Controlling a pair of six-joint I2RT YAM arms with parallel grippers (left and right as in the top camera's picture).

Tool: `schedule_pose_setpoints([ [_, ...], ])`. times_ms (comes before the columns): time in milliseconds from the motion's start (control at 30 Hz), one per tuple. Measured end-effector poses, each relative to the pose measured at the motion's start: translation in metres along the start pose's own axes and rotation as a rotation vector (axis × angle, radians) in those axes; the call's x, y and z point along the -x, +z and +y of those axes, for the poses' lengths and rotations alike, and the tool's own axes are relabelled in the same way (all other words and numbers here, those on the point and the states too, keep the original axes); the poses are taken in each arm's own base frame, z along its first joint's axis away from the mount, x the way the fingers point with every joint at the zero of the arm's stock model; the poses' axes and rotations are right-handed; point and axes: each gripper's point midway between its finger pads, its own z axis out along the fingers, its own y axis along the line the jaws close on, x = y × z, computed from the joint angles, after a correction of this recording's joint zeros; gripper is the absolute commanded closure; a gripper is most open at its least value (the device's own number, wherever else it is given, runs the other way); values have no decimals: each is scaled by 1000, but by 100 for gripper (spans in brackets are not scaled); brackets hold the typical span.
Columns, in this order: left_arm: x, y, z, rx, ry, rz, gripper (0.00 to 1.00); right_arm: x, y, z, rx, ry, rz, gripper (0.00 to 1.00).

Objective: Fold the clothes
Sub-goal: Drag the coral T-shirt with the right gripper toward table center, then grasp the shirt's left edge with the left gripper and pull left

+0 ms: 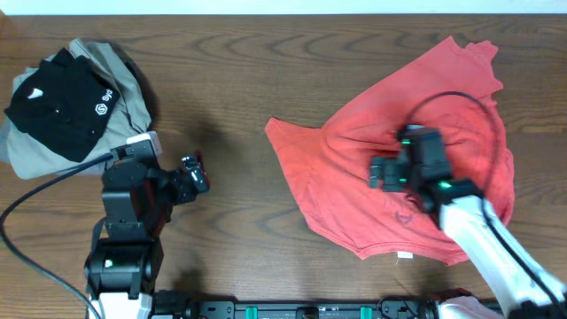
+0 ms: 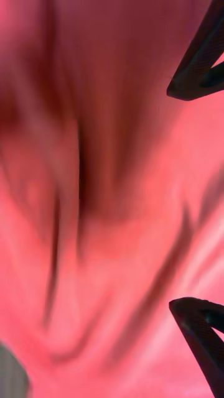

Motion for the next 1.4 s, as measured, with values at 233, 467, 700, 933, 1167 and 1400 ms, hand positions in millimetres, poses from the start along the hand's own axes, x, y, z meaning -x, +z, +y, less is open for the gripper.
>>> schedule_pose_setpoints([
  [233, -32, 55, -30, -126, -31, 192, 2, -6, -34, -72, -178, 172, -5, 1],
  [467, -110, 111, -80, -235, 12, 445, 2, -32, -44, -101, -254, 255, 83, 1],
  [700, -180, 137, -118, -268, -44, 600, 8, -38, -47, -111, -277, 291, 104, 1],
  [933, -214, 139, -163, -360, -29, 639, 80, -39, -47, -111, -278, 293, 105, 1],
  [1167, -205, 147, -146, -332, -31, 625, 94, -38, -47, -111, -280, 293, 105, 1],
  [1400, -55, 171, -80, -212, -137, 323, 86, -38, -47, -112, -280, 293, 105, 1],
])
